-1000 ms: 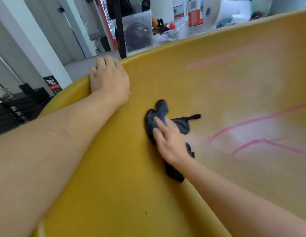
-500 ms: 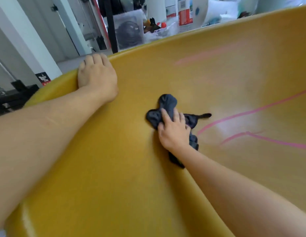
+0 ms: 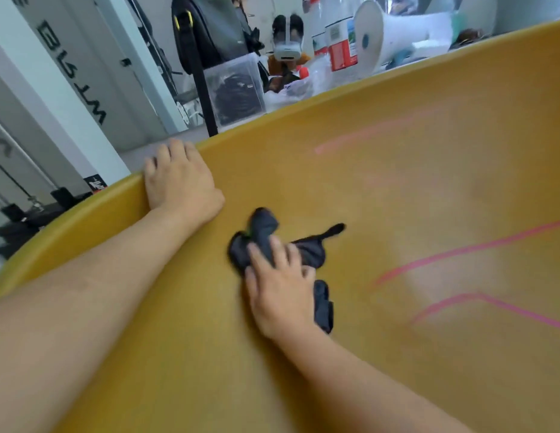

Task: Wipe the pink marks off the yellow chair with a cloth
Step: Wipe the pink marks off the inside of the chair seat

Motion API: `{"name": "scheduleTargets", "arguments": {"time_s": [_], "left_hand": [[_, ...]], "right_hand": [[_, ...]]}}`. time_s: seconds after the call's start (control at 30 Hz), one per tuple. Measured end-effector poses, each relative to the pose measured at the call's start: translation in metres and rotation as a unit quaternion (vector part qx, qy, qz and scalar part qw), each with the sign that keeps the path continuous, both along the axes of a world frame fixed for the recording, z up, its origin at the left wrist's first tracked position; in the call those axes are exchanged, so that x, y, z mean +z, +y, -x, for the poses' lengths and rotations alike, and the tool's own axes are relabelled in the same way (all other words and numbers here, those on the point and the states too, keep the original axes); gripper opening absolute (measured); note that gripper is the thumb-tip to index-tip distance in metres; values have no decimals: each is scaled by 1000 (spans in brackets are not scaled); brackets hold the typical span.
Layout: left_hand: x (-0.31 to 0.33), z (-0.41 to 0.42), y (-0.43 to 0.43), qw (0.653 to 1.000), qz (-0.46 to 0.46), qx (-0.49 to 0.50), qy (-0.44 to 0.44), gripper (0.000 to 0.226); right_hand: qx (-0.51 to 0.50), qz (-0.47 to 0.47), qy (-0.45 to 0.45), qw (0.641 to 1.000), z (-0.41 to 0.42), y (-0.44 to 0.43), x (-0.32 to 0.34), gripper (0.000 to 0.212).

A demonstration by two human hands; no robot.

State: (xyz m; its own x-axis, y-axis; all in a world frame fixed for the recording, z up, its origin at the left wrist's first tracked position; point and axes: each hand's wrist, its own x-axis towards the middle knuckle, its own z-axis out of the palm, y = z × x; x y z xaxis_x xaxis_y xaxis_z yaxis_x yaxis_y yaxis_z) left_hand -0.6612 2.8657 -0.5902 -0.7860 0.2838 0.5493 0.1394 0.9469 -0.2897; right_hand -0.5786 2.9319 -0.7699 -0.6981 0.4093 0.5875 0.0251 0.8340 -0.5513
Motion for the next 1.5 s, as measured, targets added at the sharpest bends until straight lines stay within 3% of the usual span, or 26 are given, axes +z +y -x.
{"name": "scheduleTargets", "arguments": {"time_s": [0.1, 0.13, 0.2, 0.23, 0.3, 0.37, 0.4, 0.47, 0.53, 0.6, 0.67, 0.73, 0.77, 0.83, 0.93, 1.0, 1.03, 1.07, 1.13, 1.2, 1.23, 1.3, 1.33, 1.4, 1.43, 1.5], "left_hand": [[5, 18, 12, 997, 4, -82, -11, 66], [8, 24, 18, 994, -6, -111, -21, 64], [8, 32, 32, 988, -46, -145, -23, 63], [4, 34, 38, 987, -64, -149, -15, 62], [-5, 40, 44, 984, -90, -152, 16, 59], [-10, 47, 44, 980, -117, -156, 44, 53], [-9, 49, 43, 978, -131, -155, 54, 50], [-9, 51, 42, 974, -148, -157, 65, 43], [-7, 52, 42, 971, -166, -161, 62, 40], [-1, 52, 40, 970, -174, -161, 47, 40], [2, 50, 43, 972, -172, -159, 36, 40], [-3, 50, 46, 975, -160, -151, 40, 44], [-5, 49, 48, 975, -162, -146, 42, 45], [-7, 46, 47, 972, -181, -139, 50, 45], [-9, 47, 38, 972, -168, -155, 53, 47], [-8, 50, 35, 973, -153, -166, 39, 47], [-6, 49, 37, 973, -161, -165, 32, 46], [-6, 48, 40, 973, -167, -159, 30, 45], [-7, 47, 47, 975, -161, -148, 30, 45], [-9, 47, 51, 976, -167, -132, 36, 47], [-11, 48, 49, 977, -167, -128, 44, 48], [-13, 49, 42, 975, -163, -139, 63, 48], [-13, 48, 38, 973, -163, -149, 61, 50], [-12, 48, 33, 973, -156, -164, 51, 50], [-11, 47, 33, 973, -153, -167, 50, 49], [-10, 46, 35, 973, -151, -169, 49, 49]], "right_hand": [[245, -174, 47, 953, -6, -21, 0, 41], [250, -222, 52, 941, 2, 2, 0, 41], [152, -274, 42, 949, 23, 61, -2, 41], [60, -247, 36, 966, 34, 91, 0, 41], [-107, -67, 34, 991, 48, 122, 10, 44], [-229, 102, 6, 968, 65, 90, 27, 48], [-231, 110, 9, 967, 71, 59, 37, 48], [-118, -16, 82, 990, 76, 0, 44, 43], [62, -183, 100, 976, 73, -7, 43, 37], [66, -270, 115, 954, 78, 50, 48, 37], [-110, -164, 110, 974, 85, 115, 59, 42], [-280, 100, 99, 950, 99, 134, 78, 49], [-305, 160, 84, 935, 106, 114, 88, 51], [-259, 71, 128, 955, 122, 56, 100, 55], [2, -135, 153, 979, 119, 38, 89, 61], [30, -258, 155, 953, 105, 106, 83, 50], [-19, -259, 138, 956, 97, 146, 85, 45], [-84, -220, 128, 963, 92, 181, 89, 43], [-224, -15, 140, 964, 91, 209, 98, 46], [-299, 95, 115, 943, 102, 157, 104, 49], [-265, 73, 133, 952, 108, 116, 99, 49], [-103, -61, 163, 979, 107, 37, 73, 42], [-7, -132, 153, 979, 100, 16, 59, 37], [140, -267, 139, 943, 88, 39, 50, 30], [155, -316, 137, 926, 86, 67, 56, 31], [50, -306, 141, 940, 96, 125, 77, 38]]}}
